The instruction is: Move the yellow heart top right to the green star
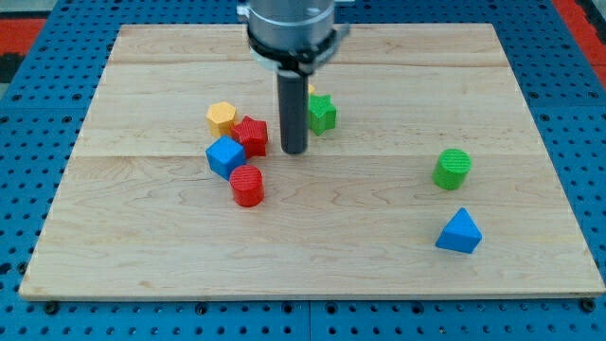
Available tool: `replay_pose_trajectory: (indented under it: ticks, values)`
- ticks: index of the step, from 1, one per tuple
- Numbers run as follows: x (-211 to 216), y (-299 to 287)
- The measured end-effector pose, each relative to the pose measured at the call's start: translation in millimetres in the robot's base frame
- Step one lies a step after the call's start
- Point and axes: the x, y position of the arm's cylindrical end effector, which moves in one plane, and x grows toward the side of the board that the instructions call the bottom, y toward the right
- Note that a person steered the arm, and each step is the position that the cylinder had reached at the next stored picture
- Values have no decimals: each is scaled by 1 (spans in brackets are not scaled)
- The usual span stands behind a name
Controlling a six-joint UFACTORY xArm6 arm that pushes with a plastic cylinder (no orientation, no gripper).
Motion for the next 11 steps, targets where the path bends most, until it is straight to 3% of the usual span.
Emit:
replay_pose_trajectory:
  ticks: [1, 2, 4, 6, 7, 9, 11]
  values:
    - [-25, 33]
    - [-20, 106]
    - [-28, -21]
    - [-87, 66]
    - [-70, 88]
    - [-71, 4]
    - [-25, 114]
